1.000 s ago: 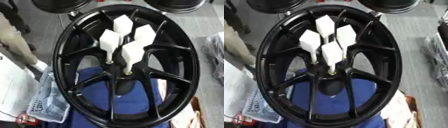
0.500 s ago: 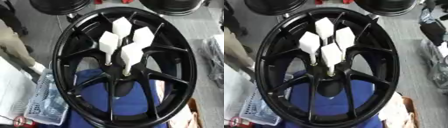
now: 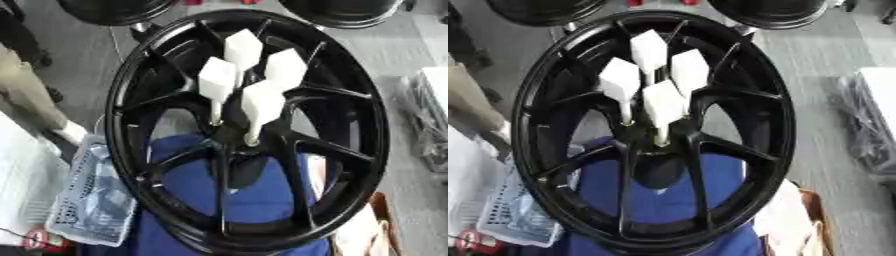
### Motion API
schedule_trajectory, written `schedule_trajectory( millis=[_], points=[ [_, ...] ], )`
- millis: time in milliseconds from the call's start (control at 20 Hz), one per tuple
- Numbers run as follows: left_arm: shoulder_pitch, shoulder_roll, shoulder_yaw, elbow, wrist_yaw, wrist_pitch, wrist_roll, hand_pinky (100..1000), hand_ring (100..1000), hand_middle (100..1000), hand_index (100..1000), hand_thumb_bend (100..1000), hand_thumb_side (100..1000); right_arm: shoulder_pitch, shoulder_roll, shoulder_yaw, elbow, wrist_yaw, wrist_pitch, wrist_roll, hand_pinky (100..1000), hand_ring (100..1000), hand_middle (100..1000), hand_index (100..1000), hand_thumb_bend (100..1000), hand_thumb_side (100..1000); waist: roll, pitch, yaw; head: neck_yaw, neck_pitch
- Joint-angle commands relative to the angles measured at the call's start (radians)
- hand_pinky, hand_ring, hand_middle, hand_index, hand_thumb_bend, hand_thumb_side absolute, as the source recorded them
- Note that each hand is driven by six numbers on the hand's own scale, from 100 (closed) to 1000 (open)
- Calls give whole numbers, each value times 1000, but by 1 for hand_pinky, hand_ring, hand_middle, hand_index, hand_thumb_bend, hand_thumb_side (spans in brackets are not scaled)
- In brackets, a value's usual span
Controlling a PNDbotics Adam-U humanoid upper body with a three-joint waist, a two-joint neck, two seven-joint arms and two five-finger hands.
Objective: Pull the pin out of the wheel hub.
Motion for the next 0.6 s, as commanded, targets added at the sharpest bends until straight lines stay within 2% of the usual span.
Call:
schedule_trajectory(
  millis=[50, 150, 300, 600],
  points=[
    [-6, 37, -1, -15, -4, 0, -7, 707, 558, 542, 675, 100, 664, -45, -75, 10, -7, 50, -26, 179, 813, 809, 811, 787, 171, 280, -2, -26, 0, 4, 3],
    [-5, 43, -2, -15, -5, 0, -9, 707, 558, 542, 675, 100, 663, -64, -88, 22, -7, 63, -45, 267, 836, 819, 813, 800, 195, 275, -8, -29, -2, 8, 3],
    [-3, 54, -3, -15, -7, 1, -10, 707, 558, 542, 675, 100, 663, -64, -104, 40, -7, 65, -73, 352, 873, 834, 817, 826, 252, 267, -19, -32, -8, 16, 2],
    [-3, 68, -10, -15, -9, 3, -16, 707, 558, 542, 675, 100, 666, -51, -130, 95, -7, 21, -178, 453, 919, 862, 828, 869, 359, 277, -40, -35, -18, 15, -3]
  ],
)
